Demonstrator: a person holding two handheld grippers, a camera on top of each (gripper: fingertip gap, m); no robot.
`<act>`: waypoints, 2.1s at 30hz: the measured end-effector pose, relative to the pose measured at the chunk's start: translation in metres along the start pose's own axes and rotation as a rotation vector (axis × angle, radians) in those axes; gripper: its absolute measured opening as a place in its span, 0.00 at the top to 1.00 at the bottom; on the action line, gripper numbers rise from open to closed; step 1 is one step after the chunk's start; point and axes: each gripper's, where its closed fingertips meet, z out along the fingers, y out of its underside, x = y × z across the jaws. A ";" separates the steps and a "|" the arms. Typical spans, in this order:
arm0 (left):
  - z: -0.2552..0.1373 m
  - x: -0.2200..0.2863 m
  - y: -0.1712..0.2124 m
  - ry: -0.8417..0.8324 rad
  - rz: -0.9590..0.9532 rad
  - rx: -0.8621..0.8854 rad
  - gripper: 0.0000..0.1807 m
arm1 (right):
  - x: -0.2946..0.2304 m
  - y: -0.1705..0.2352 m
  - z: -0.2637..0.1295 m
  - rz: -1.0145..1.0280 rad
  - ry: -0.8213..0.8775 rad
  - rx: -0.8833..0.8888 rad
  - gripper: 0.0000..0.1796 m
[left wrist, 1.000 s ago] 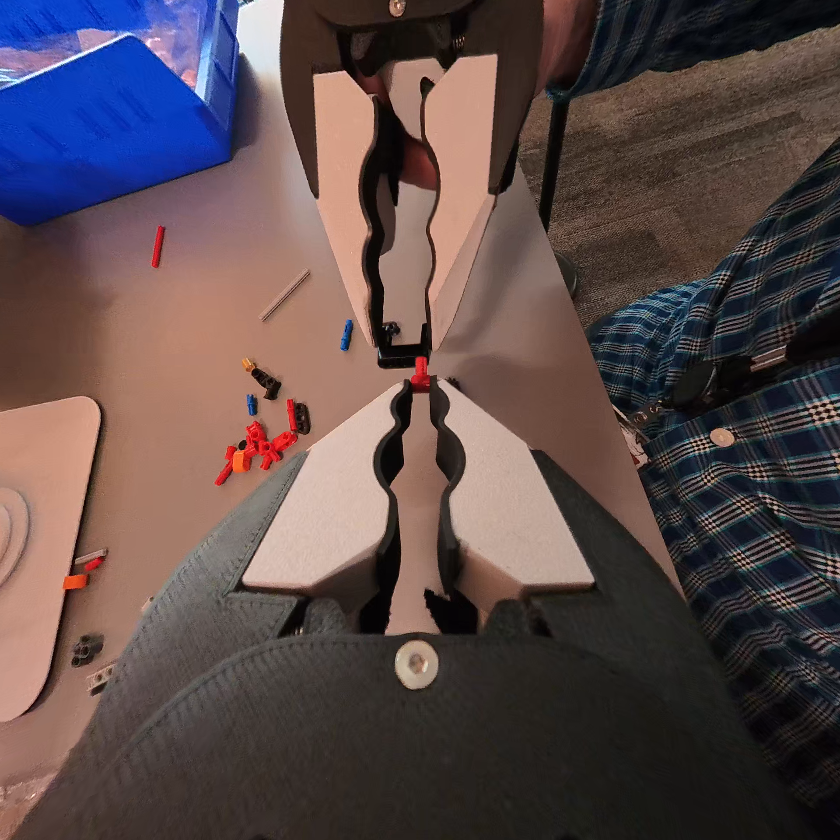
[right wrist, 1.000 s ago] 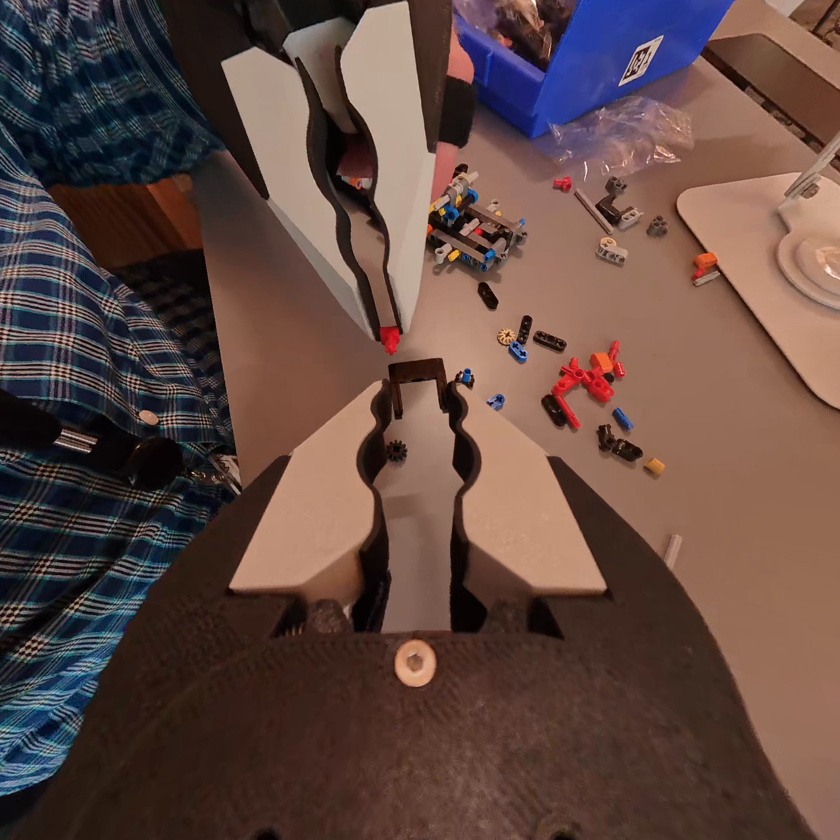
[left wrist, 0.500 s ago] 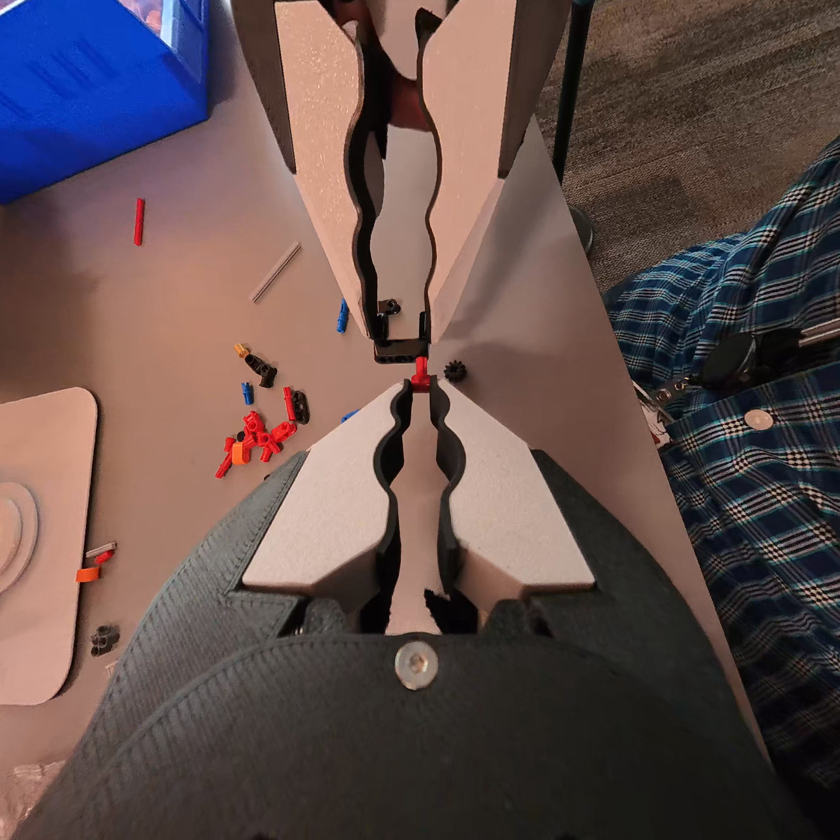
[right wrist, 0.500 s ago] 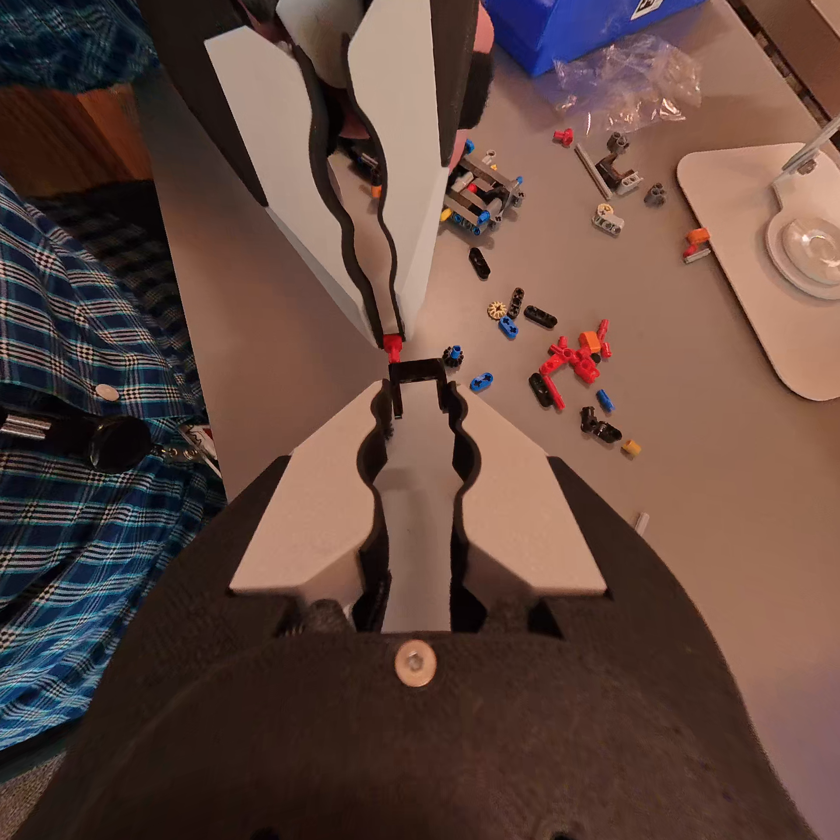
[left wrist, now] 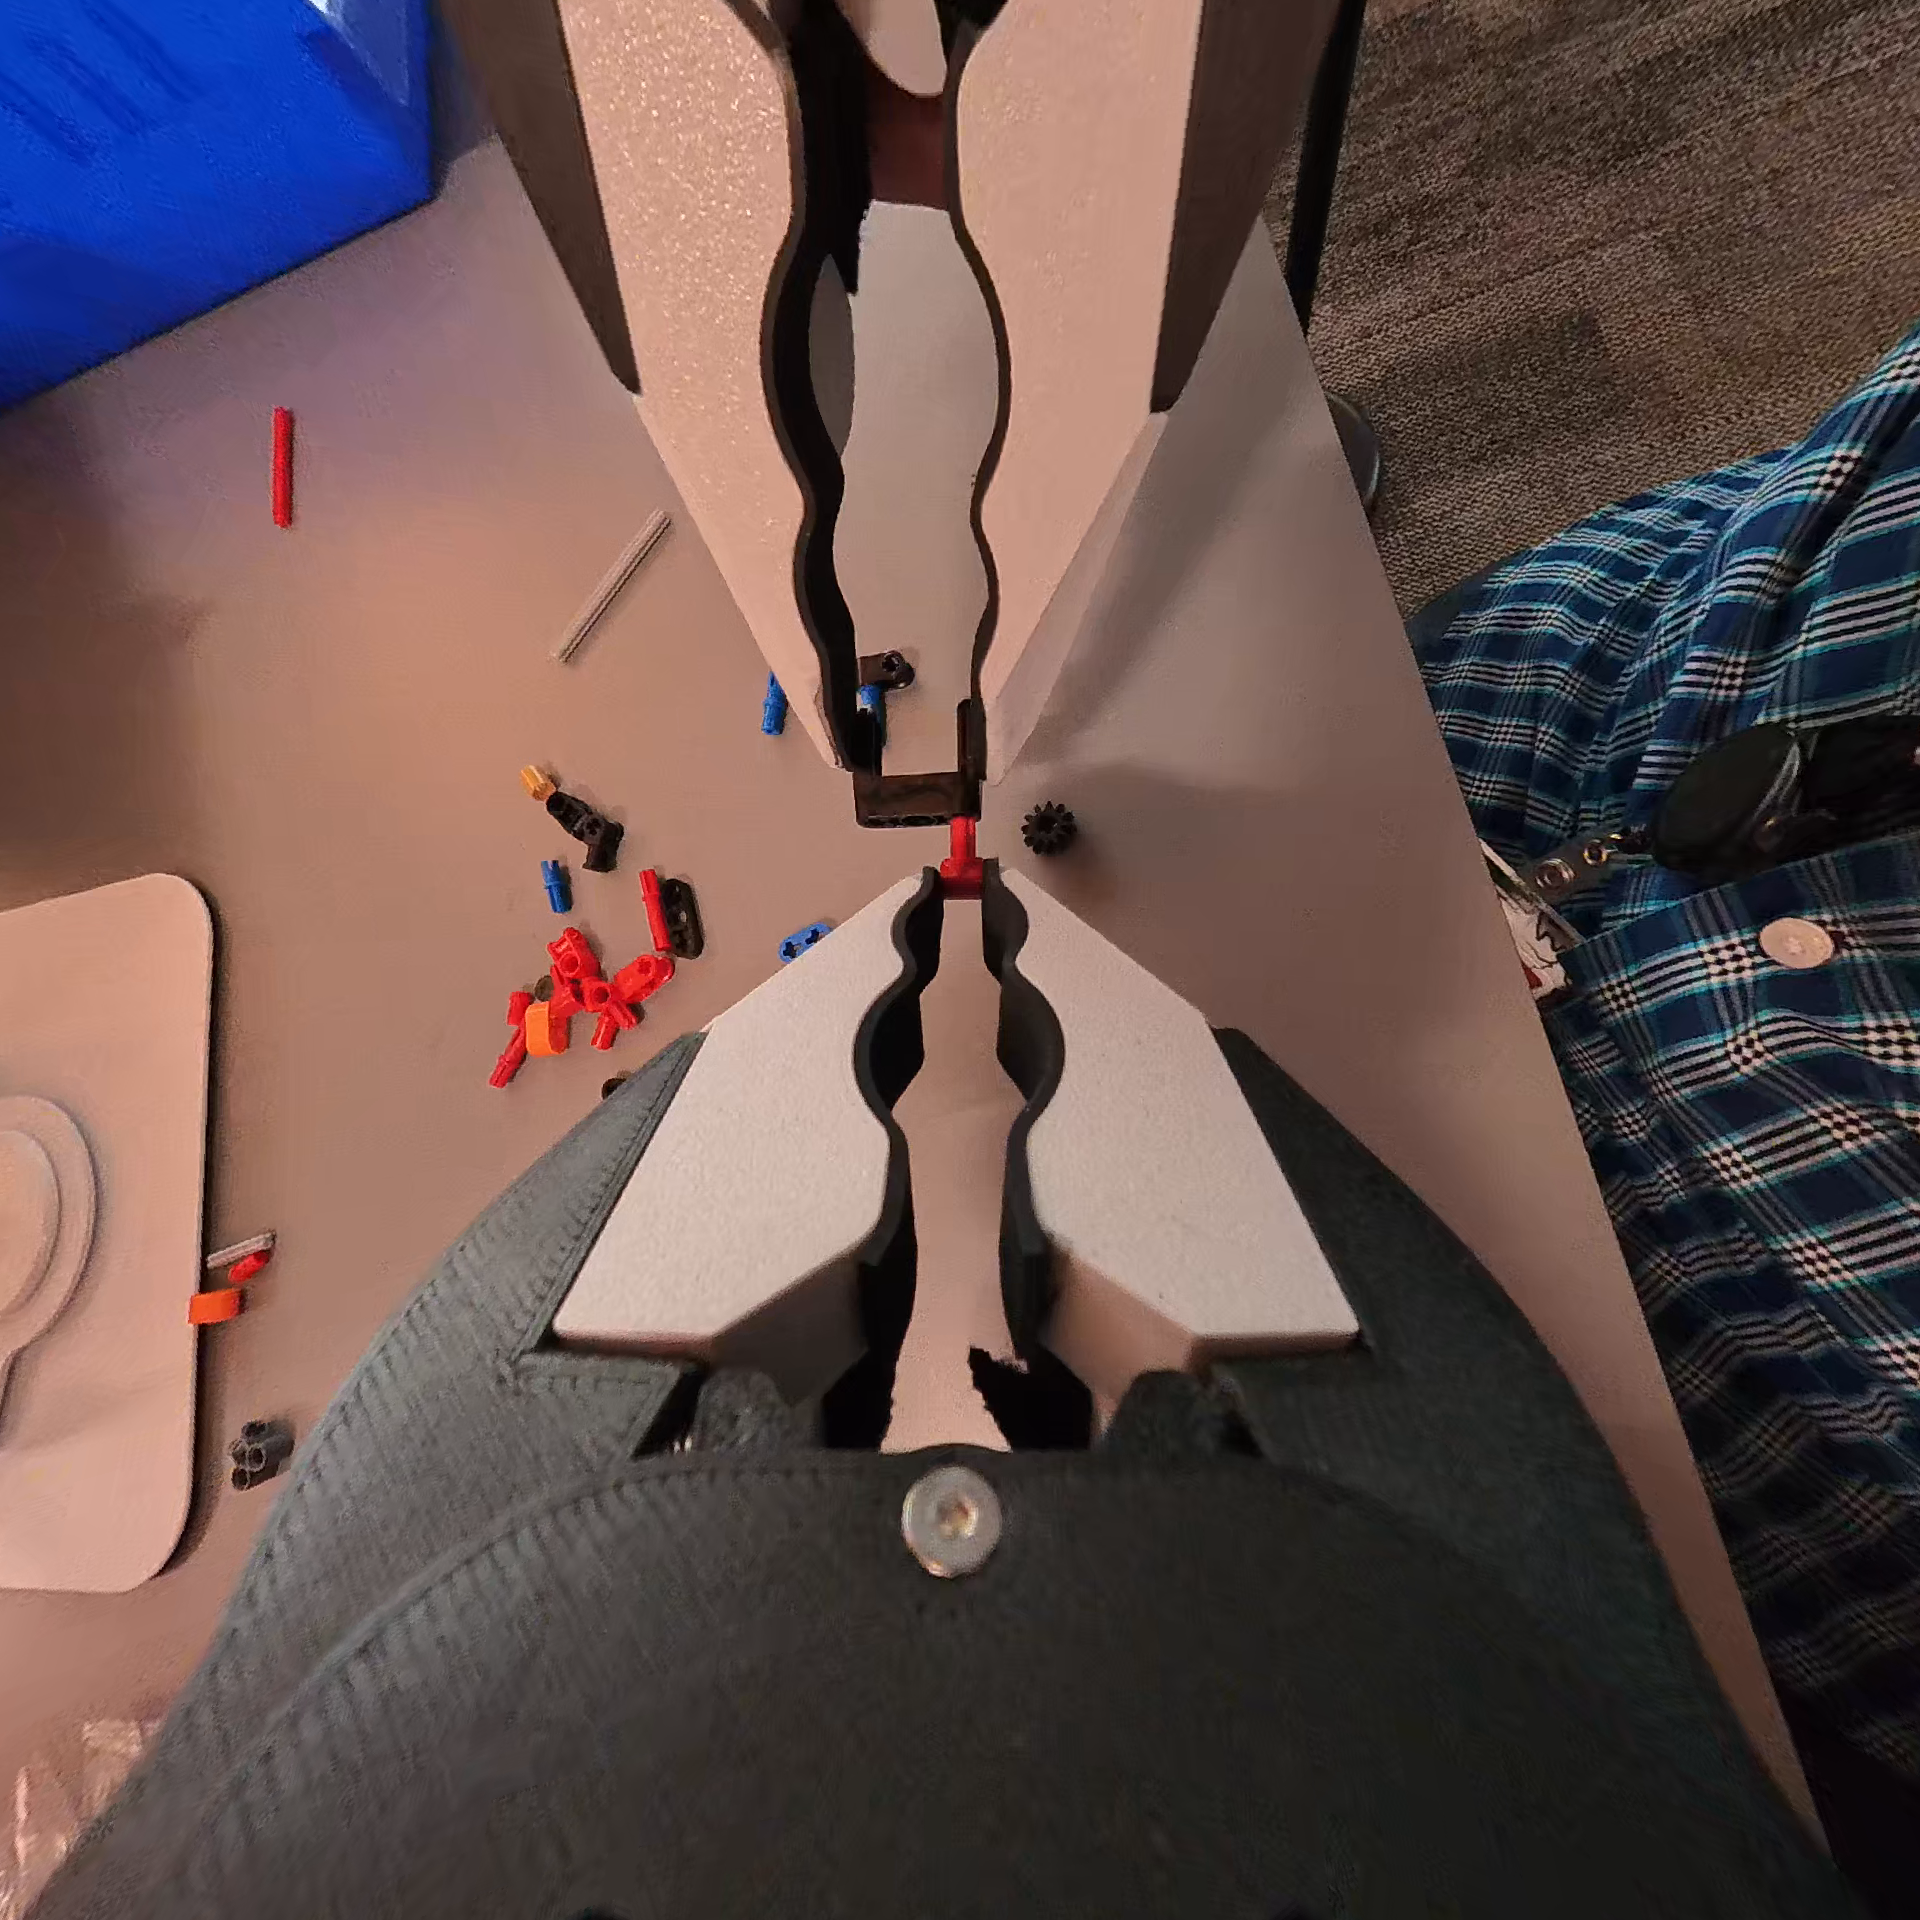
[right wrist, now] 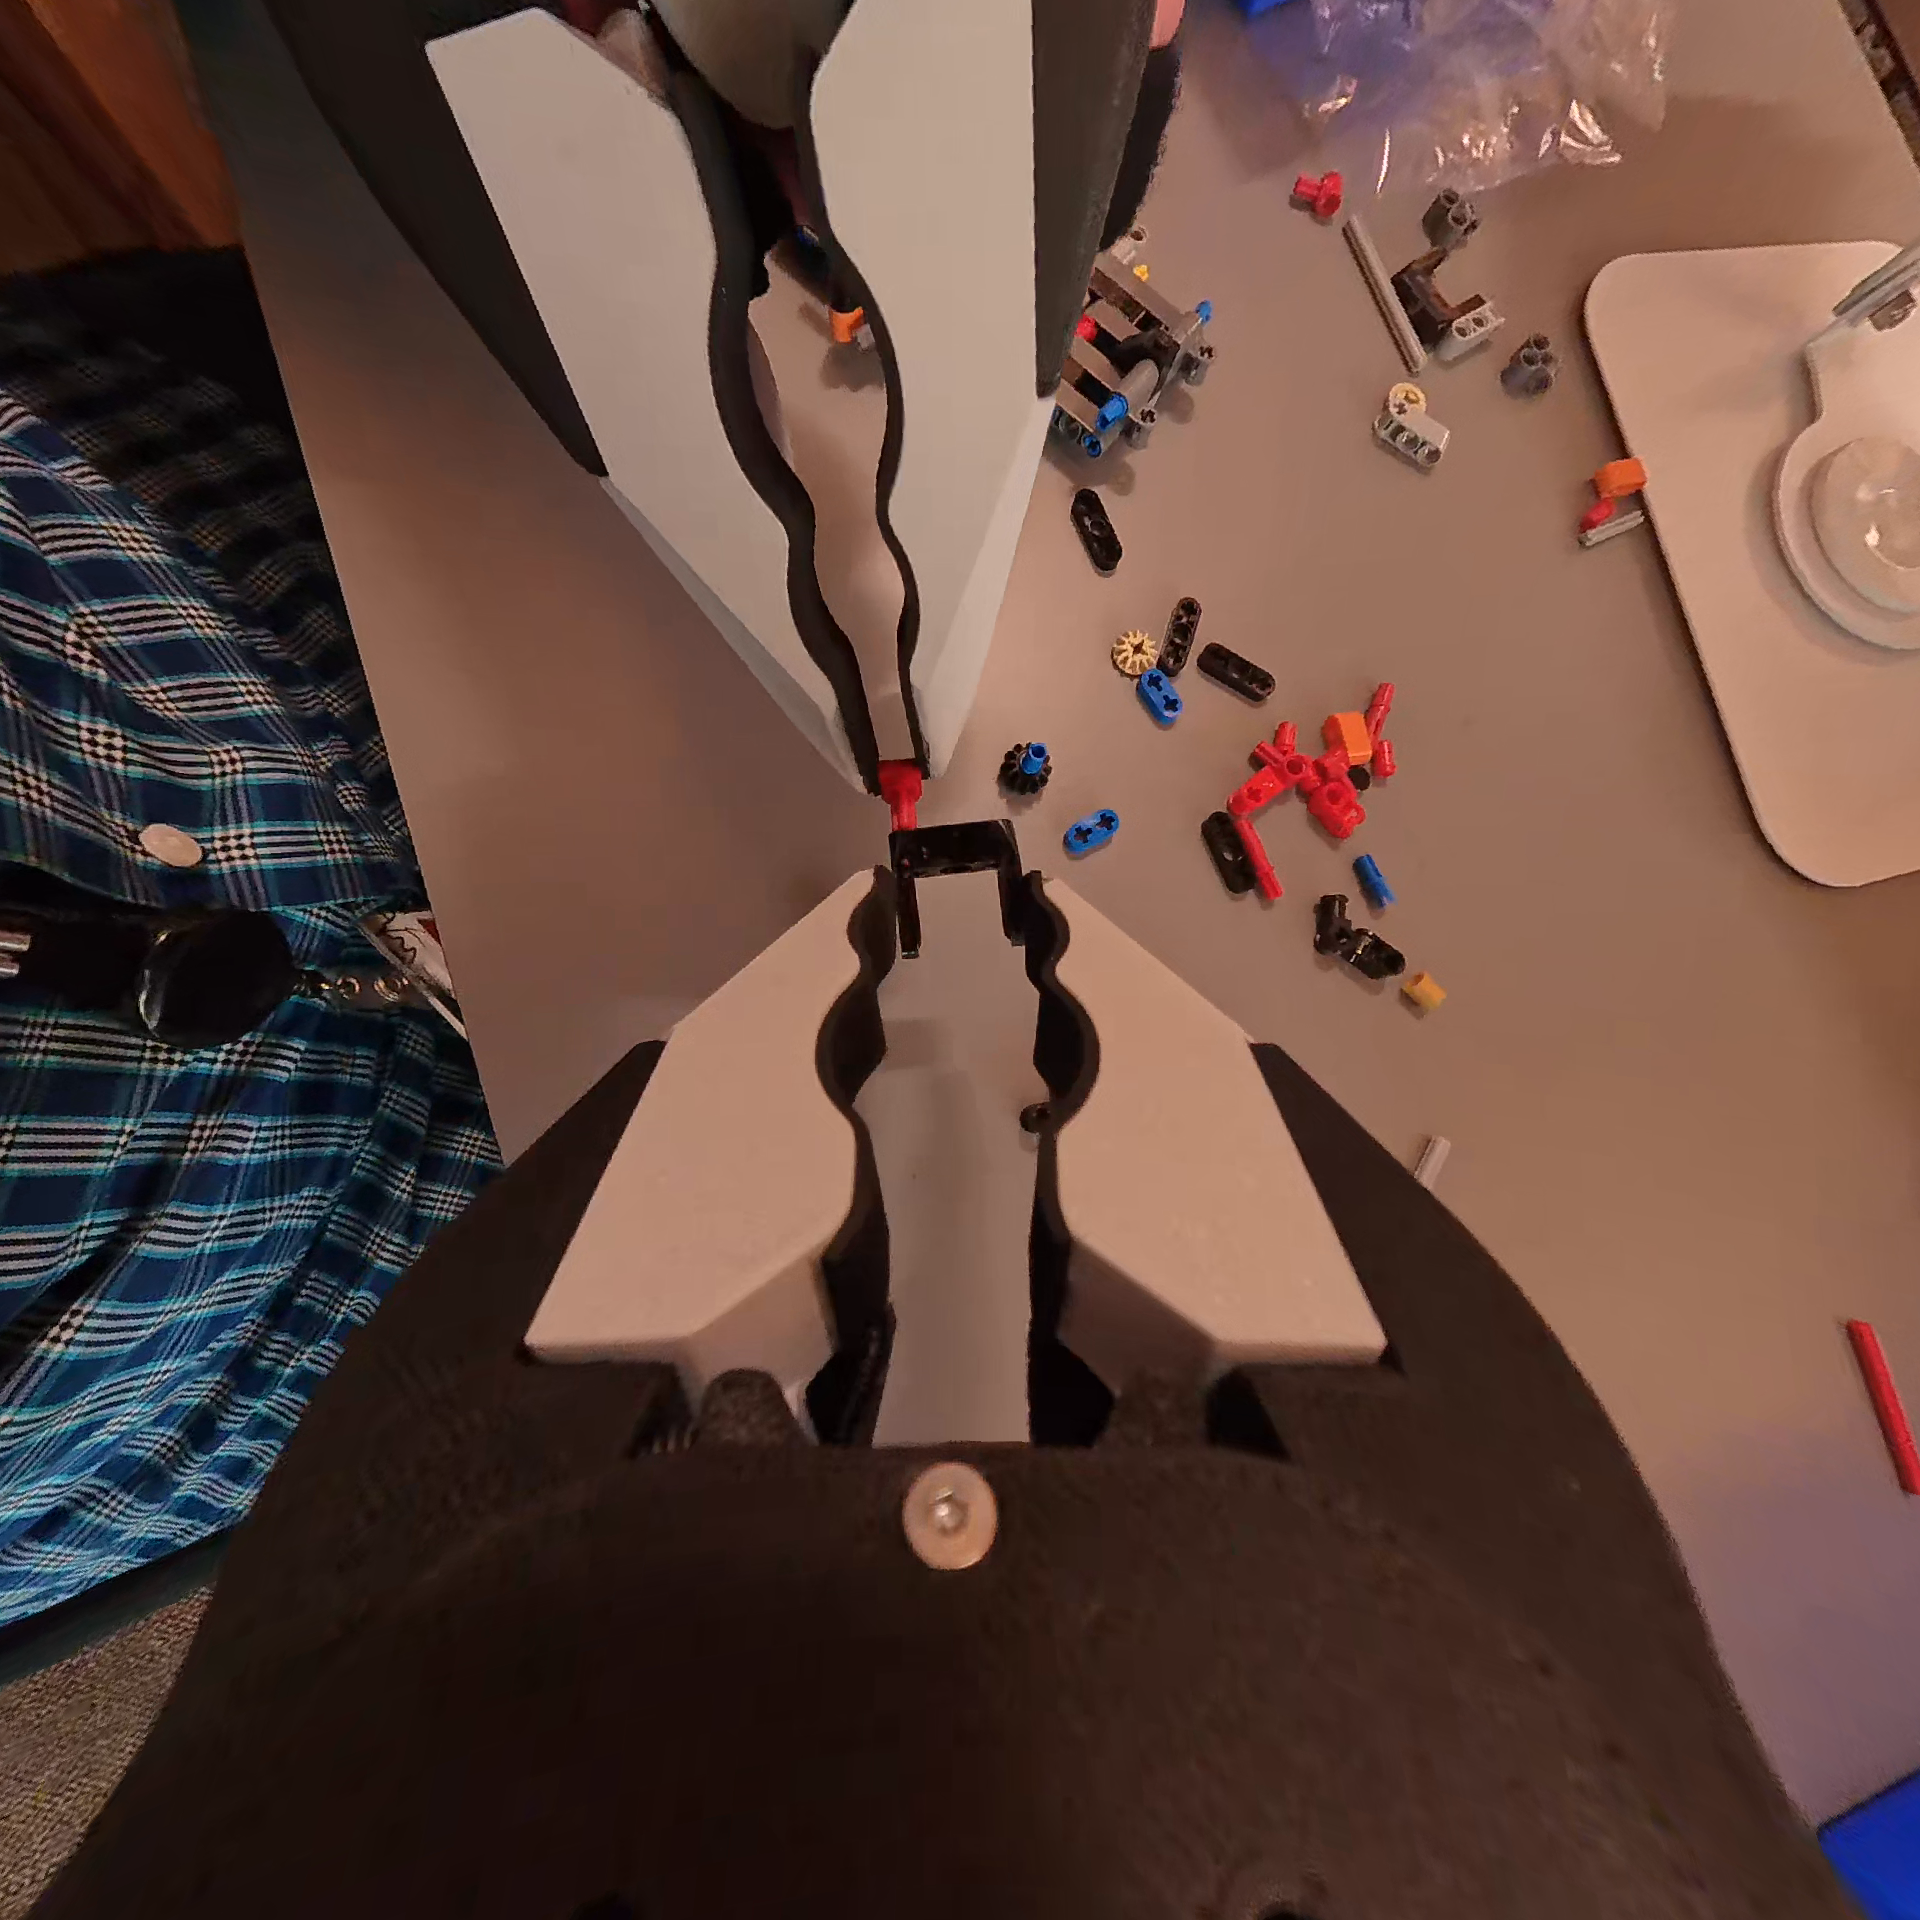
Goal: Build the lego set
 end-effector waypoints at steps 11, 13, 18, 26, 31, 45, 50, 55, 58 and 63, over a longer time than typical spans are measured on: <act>0.006 -0.003 0.002 -0.015 -0.017 -0.016 0.97 | 0.004 0.002 0.003 -0.041 0.070 -0.067 0.88; 0.004 -0.003 0.001 -0.015 -0.014 -0.007 0.97 | 0.003 0.002 0.003 -0.032 0.058 -0.054 0.88; 0.000 -0.007 -0.004 -0.030 -0.026 0.045 0.97 | 0.006 -0.003 -0.001 0.009 0.043 0.046 0.89; -0.012 -0.004 -0.016 -0.022 -0.003 0.157 0.97 | 0.002 -0.013 -0.014 0.025 -0.014 0.218 0.89; -0.018 -0.004 -0.025 -0.037 0.037 0.202 0.97 | 0.001 -0.018 -0.021 -0.020 -0.038 0.232 0.89; -0.023 -0.005 -0.028 -0.060 0.037 0.258 0.97 | 0.002 -0.027 -0.025 -0.045 -0.062 0.285 0.89; -0.025 -0.007 -0.029 -0.071 0.015 0.293 0.98 | 0.004 -0.030 -0.027 -0.023 -0.063 0.315 0.88; -0.023 -0.007 -0.028 -0.072 0.015 0.284 0.98 | 0.004 -0.029 -0.025 -0.025 -0.075 0.308 0.88; -0.022 -0.007 -0.028 -0.066 -0.004 0.297 0.97 | 0.005 -0.028 -0.024 -0.018 -0.083 0.315 0.88; -0.019 -0.006 -0.027 -0.062 0.000 0.289 0.97 | 0.004 -0.025 -0.022 -0.016 -0.086 0.316 0.88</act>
